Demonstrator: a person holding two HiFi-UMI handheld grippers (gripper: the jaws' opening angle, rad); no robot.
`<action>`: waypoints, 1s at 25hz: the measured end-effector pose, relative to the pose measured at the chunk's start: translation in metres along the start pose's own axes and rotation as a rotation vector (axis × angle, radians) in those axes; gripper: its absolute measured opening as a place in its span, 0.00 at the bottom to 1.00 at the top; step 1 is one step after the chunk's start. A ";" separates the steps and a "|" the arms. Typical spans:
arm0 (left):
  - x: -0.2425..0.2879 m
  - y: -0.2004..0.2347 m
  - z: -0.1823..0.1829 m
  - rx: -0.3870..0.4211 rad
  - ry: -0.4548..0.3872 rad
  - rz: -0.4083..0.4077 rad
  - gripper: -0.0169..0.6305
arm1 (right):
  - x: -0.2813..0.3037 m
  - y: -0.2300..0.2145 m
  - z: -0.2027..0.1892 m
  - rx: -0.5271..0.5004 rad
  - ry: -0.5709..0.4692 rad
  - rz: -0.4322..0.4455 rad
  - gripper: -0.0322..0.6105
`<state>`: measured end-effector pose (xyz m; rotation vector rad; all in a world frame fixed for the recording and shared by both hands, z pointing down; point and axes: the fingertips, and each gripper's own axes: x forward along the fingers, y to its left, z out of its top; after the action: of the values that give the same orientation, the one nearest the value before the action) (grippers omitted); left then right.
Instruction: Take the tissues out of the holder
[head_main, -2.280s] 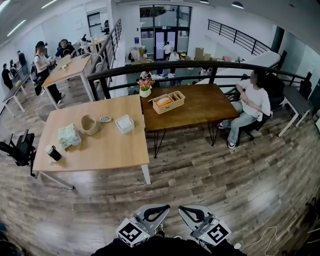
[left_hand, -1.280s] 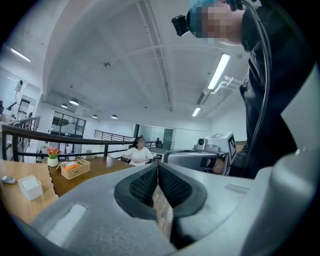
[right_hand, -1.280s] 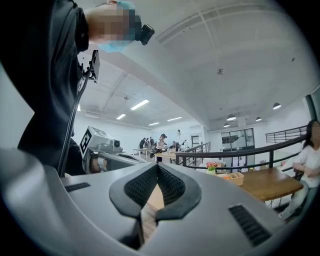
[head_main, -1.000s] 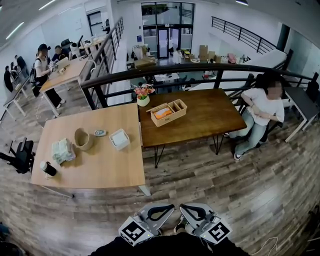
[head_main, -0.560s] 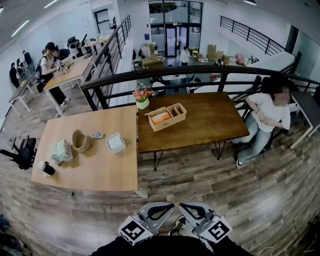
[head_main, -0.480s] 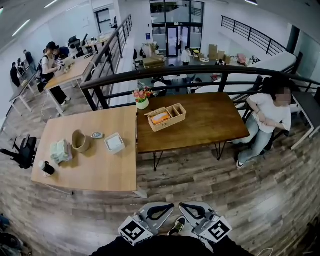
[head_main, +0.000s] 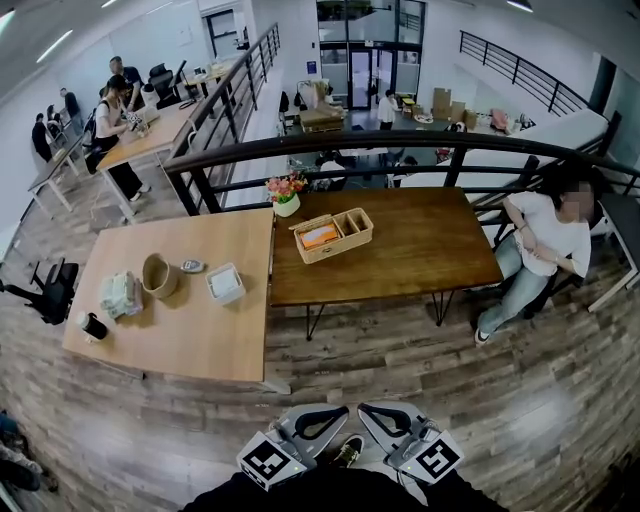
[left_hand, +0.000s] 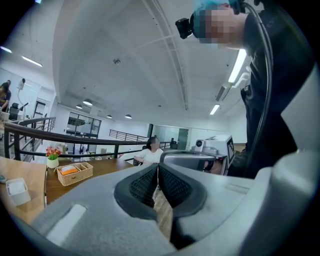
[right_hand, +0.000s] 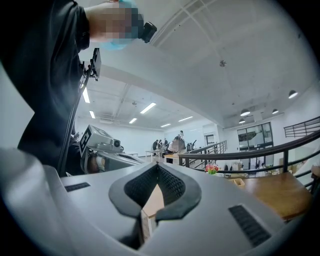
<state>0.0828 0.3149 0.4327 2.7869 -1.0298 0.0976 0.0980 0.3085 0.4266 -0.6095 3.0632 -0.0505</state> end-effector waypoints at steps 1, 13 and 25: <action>0.003 0.001 0.000 0.003 0.001 0.001 0.04 | 0.000 -0.004 0.000 0.001 0.000 0.001 0.06; 0.029 0.045 -0.001 -0.008 -0.007 0.010 0.04 | 0.028 -0.047 -0.005 -0.012 0.005 0.014 0.06; 0.067 0.133 0.013 -0.019 -0.014 -0.006 0.04 | 0.092 -0.116 -0.004 -0.022 0.046 0.022 0.06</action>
<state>0.0471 0.1707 0.4460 2.7778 -1.0205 0.0670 0.0574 0.1663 0.4335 -0.5839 3.1180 -0.0314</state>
